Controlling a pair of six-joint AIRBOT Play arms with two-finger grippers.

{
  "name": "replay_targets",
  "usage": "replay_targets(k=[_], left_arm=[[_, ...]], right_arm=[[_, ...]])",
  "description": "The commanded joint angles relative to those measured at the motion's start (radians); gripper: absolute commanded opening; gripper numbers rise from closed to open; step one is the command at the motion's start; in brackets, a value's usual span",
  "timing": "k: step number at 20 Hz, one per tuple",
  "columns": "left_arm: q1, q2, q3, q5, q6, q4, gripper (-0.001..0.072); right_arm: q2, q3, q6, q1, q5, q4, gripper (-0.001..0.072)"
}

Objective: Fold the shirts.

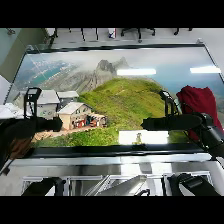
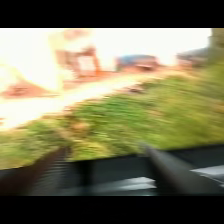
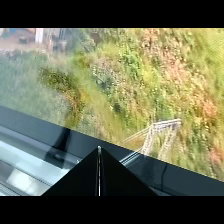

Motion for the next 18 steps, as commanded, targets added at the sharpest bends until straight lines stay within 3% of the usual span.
replay_targets(k=[1,8,15,16,17,18], left_arm=[[0.086,-0.200,0.100,-0.014,-0.101,0.515,0.0682],[0.547,-0.660,0.348,-0.103,-0.100,0.441,0.0681],[0.679,-0.943,0.533,-0.167,-0.098,0.371,0.0669],[0.690,-0.972,0.545,-0.158,-0.098,0.370,0.0583],[0.697,-0.994,0.555,-0.142,-0.098,0.370,0.0420],[0.705,-1.012,0.569,-0.124,-0.098,0.370,0.0186]], right_arm=[[0.001,0.000,0.000,0.000,0.000,0.001,0.0017],[0.001,0.000,0.000,0.000,0.000,0.000,0.0017],[0.001,0.000,0.000,0.000,0.000,0.000,0.0017],[0.001,0.000,0.000,0.000,0.000,0.000,0.0017],[0.001,0.000,0.000,0.000,0.000,0.000,0.0017],[0.001,0.000,0.000,0.000,0.000,0.000,0.0017]])
